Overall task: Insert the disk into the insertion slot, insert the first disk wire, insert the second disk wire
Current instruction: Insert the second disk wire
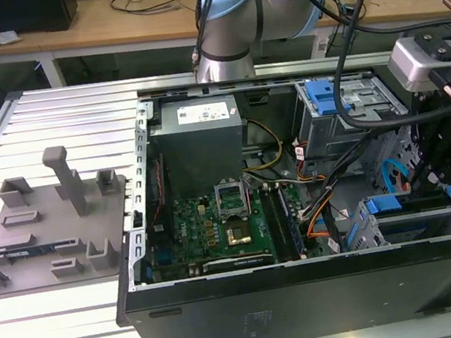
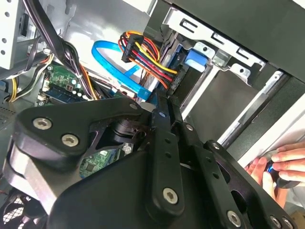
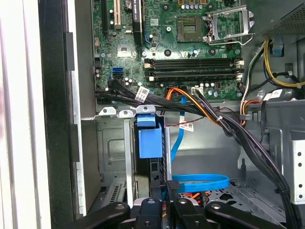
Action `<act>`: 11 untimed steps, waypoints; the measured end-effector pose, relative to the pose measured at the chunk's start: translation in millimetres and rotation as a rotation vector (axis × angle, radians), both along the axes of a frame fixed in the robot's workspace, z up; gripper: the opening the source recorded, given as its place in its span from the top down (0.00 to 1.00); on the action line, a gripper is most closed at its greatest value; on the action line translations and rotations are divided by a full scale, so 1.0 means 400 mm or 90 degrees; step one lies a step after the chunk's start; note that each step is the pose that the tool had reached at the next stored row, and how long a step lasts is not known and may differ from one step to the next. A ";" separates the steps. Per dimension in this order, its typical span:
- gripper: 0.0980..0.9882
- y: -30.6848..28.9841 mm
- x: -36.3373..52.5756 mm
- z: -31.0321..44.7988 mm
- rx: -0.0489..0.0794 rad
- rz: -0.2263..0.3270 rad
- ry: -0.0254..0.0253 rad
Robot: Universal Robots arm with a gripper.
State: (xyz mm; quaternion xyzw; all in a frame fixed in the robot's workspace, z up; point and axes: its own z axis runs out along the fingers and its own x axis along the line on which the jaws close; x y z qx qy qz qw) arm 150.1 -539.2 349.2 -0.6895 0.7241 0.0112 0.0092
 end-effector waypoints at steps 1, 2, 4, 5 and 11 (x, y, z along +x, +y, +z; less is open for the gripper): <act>0.93 0.000 0.000 -0.001 0.000 0.000 0.0000; 0.93 0.000 0.000 -0.002 0.000 0.000 0.0000; 0.93 0.000 0.000 -0.006 0.000 0.000 0.0000; 0.93 -0.001 0.000 -0.007 0.000 0.000 0.0000; 0.93 -0.003 0.001 -0.014 0.000 0.000 0.0000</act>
